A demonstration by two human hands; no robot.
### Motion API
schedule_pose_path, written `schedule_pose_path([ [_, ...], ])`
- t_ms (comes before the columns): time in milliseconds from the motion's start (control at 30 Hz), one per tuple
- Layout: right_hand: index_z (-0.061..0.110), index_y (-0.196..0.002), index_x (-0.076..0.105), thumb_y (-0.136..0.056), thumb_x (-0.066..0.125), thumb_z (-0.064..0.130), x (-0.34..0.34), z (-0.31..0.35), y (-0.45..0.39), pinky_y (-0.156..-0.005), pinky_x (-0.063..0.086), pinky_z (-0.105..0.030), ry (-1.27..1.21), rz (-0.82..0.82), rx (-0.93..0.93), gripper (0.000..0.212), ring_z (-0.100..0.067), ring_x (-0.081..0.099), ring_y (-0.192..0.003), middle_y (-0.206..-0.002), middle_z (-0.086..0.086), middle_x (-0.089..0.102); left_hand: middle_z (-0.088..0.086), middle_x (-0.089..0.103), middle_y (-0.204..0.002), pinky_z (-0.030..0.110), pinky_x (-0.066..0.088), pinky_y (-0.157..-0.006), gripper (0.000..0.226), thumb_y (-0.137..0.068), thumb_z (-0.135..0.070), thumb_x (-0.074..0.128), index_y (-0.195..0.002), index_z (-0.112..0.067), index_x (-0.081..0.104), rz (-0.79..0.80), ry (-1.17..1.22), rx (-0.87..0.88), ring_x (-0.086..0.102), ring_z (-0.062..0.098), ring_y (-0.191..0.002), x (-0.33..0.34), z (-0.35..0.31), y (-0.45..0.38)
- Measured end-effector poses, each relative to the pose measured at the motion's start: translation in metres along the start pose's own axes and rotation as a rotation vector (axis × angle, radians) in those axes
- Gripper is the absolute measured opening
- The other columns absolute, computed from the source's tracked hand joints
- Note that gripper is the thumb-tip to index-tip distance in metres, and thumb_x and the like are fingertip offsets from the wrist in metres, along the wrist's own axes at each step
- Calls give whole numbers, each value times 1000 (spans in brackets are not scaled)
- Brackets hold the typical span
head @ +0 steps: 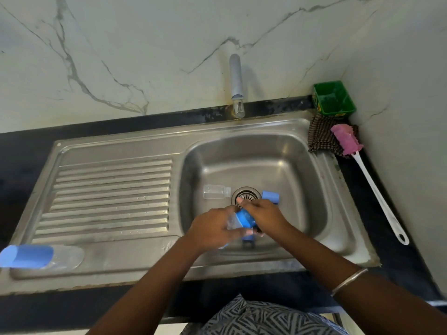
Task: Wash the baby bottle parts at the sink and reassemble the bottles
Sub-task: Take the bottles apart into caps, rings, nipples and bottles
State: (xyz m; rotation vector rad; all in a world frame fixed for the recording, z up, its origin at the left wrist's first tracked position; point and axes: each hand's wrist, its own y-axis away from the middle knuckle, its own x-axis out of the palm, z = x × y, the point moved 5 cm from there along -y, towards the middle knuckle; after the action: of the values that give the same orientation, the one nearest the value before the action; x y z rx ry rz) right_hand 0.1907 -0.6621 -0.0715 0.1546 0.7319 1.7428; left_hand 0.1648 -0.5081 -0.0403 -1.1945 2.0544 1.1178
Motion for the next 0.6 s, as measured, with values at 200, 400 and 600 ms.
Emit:
schedule_pose_path([
  [200,14,-70,66,-91,53,63,-1,2,-1,-57,56,-34,114,-115,44,55,-22,65,-56,-58,-3,64,-13,65,-96,27,40,-63,71,-67,-90,40,-107,-32,46,-233,-272,-13,65,11,-83,18,-10,5],
  [400,6,-75,66,-85,59,67,-1,6,8,-61,57,-35,339,15,13,62,-23,68,-58,-60,-9,68,-12,69,-95,33,55,-78,72,-63,-82,55,-111,-28,61,-11,24,-30,66,10,-86,19,-3,3],
  [600,20,-50,45,-86,71,50,-3,19,16,-50,34,-26,213,39,-340,54,-9,40,-46,-45,7,39,-5,75,-87,32,55,-83,26,-72,-43,81,-94,-30,75,350,578,-1,70,11,-84,3,-3,1],
])
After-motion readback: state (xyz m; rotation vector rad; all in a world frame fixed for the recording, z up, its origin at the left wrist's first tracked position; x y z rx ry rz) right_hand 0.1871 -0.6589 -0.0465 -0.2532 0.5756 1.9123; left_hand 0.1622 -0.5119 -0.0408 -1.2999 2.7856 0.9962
